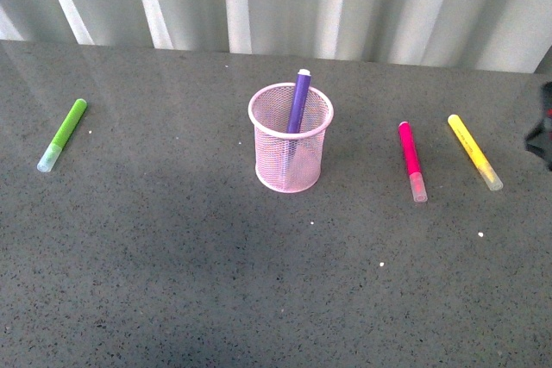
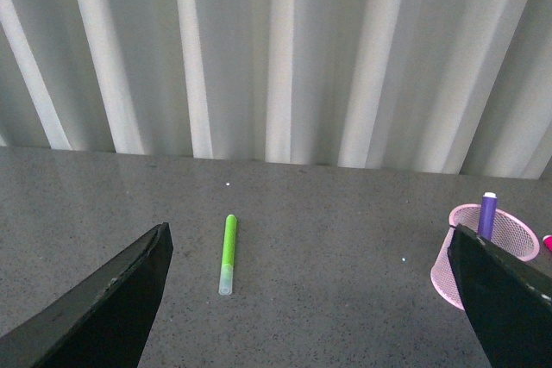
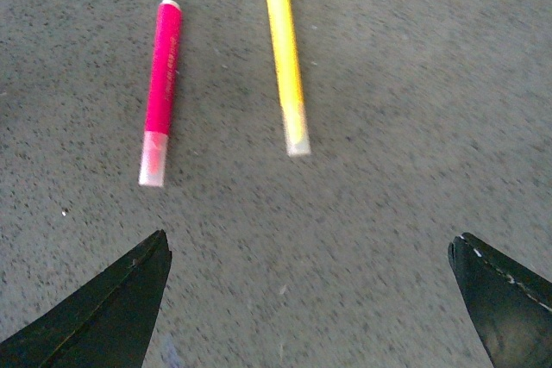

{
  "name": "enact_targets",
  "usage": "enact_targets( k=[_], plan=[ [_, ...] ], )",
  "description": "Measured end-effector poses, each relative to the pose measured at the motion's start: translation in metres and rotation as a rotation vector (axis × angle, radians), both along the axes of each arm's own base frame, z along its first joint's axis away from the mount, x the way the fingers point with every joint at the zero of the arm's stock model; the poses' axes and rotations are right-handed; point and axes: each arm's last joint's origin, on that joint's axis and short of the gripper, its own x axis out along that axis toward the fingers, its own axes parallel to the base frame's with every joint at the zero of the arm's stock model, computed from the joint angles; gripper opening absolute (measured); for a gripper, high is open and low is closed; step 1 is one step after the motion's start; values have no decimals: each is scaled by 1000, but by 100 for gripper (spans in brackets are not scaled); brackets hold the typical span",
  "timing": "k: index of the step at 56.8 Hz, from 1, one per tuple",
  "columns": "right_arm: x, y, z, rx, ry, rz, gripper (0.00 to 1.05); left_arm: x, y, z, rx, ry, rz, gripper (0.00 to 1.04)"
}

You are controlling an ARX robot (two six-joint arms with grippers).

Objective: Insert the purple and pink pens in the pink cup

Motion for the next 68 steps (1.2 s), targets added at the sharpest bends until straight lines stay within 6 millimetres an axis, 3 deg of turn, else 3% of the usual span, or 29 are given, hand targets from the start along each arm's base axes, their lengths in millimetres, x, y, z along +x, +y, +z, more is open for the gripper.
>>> enact_targets(
  k=[12, 37, 51, 68],
  plan=[
    [62, 23, -28, 49, 42, -25, 98, 0, 0, 0, 0, 0, 0, 98],
    [126, 50, -54, 94, 76, -41, 98, 0, 0, 0, 0, 0, 0, 98],
    [141, 61, -67, 105, 102, -48, 98, 0, 0, 0, 0, 0, 0, 98],
    [144, 70, -85, 104, 136, -47, 98, 0, 0, 0, 0, 0, 0, 98]
  ],
)
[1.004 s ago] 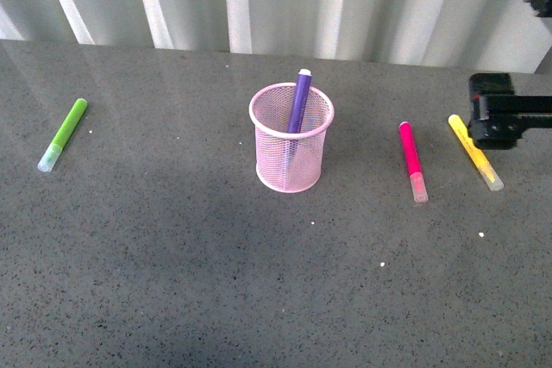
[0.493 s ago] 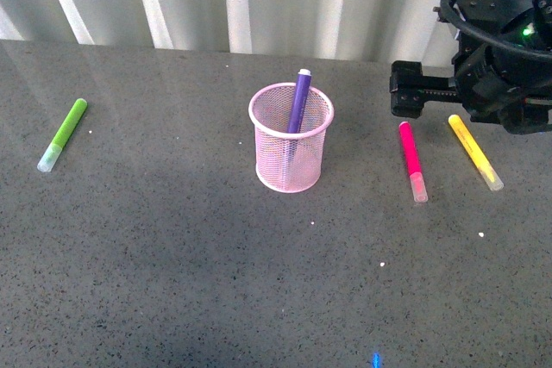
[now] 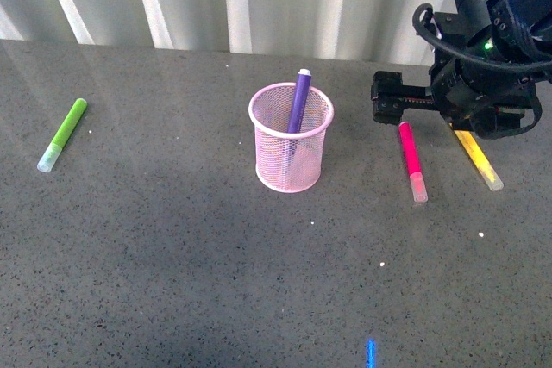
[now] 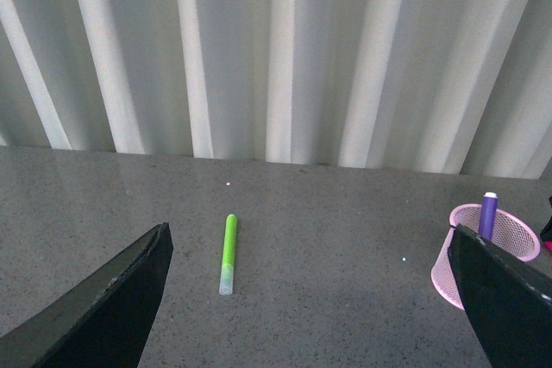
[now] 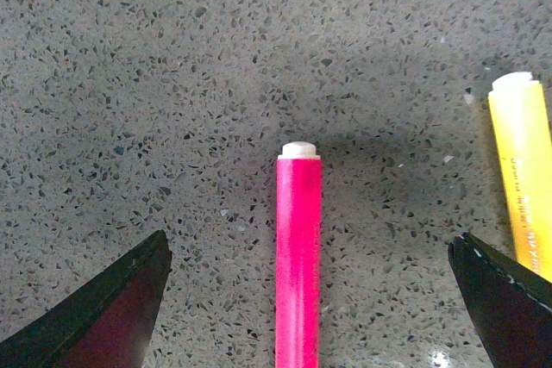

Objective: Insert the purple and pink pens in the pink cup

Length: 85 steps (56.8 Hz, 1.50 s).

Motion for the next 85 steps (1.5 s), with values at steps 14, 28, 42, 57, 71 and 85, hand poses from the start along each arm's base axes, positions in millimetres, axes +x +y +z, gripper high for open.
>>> enact_targets(
  k=[14, 28, 42, 57, 71, 85],
  plan=[
    [4, 3, -15, -8, 20, -6, 98, 0, 0, 0, 0, 0, 0, 98],
    [10, 4, -18, -10, 23, -7, 98, 0, 0, 0, 0, 0, 0, 98],
    [14, 8, -21, -8, 27, 1, 81, 0, 0, 0, 0, 0, 0, 98],
    [14, 9, -22, 10, 23, 6, 44, 0, 0, 0, 0, 0, 0, 98],
    [11, 3, -22, 56, 3, 13, 13, 0, 0, 0, 0, 0, 0, 98],
    [2, 1, -19, 71, -133, 31, 12, 0, 0, 0, 0, 0, 0, 98]
  ],
)
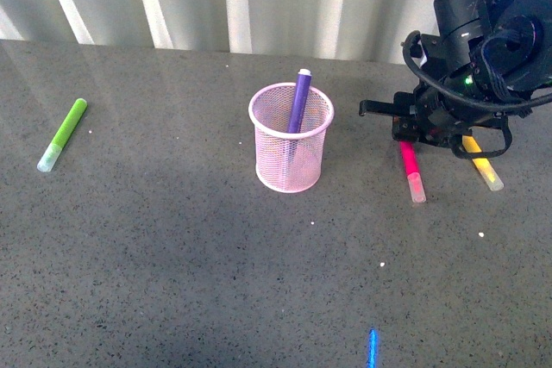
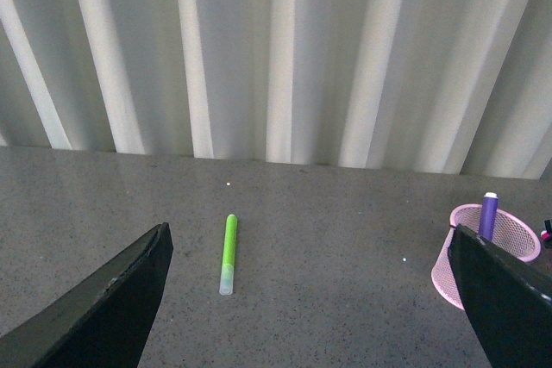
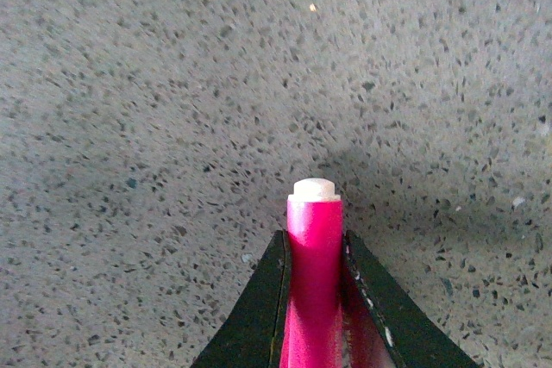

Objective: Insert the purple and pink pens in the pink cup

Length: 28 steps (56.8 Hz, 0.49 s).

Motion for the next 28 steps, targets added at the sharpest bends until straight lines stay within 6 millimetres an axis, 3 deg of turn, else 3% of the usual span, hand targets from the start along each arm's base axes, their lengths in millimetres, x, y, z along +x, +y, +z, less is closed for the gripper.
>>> enact_targets(
  k=[8, 18, 25, 28],
  plan=[
    [-4, 5, 24, 6, -184, 30, 12, 0, 0, 0, 0, 0, 0, 98],
    [-10, 23, 84, 52, -479, 111, 12, 0, 0, 0, 0, 0, 0, 98],
    [-31, 58, 127, 91, -739, 271, 12, 0, 0, 0, 0, 0, 0, 98],
    [-42, 73, 132, 85, -816, 349, 12, 0, 0, 0, 0, 0, 0, 98]
  ],
)
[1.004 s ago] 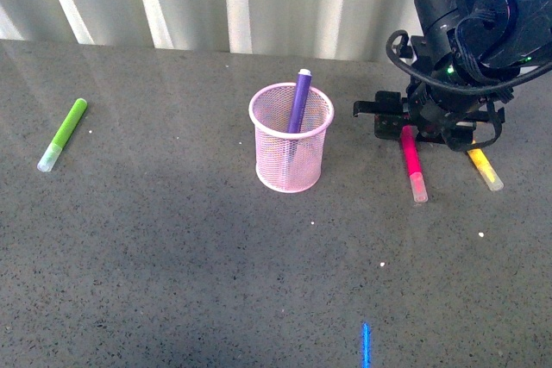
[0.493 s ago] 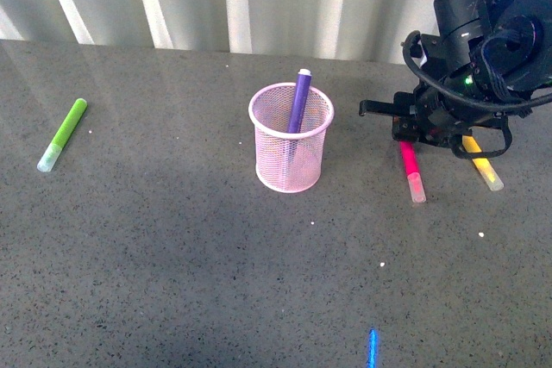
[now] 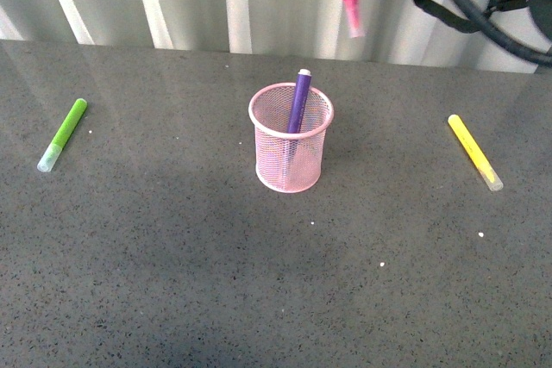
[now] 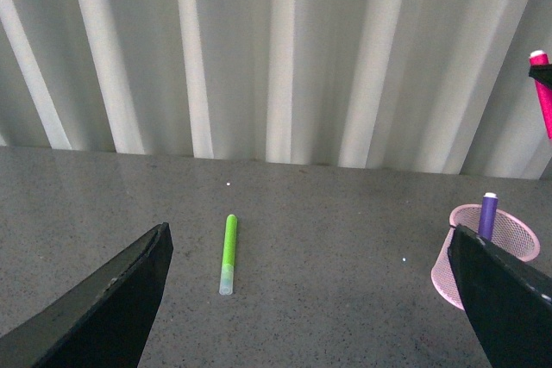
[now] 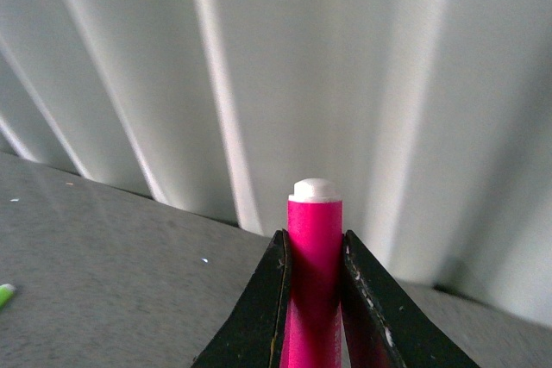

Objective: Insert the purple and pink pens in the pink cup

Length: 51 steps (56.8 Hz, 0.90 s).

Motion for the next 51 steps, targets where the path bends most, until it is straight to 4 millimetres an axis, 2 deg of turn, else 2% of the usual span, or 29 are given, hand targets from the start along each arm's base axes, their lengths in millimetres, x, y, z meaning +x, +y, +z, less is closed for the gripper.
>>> enact_targets(
  k=[5, 10, 20, 31, 51],
  plan=[
    [-16, 28, -5, -27, -67, 80, 12, 0, 0, 0, 0, 0, 0, 98],
    [-19, 38, -15, -33, -68, 70, 12, 0, 0, 0, 0, 0, 0, 98],
    [-17, 46, -42, -56, -38, 60, 12, 0, 0, 0, 0, 0, 0, 98],
    [-21, 55, -49, -50, -39, 85, 12, 0, 0, 0, 0, 0, 0, 98],
    [-16, 59, -68, -64, -7, 89, 12, 0, 0, 0, 0, 0, 0, 98]
  ],
)
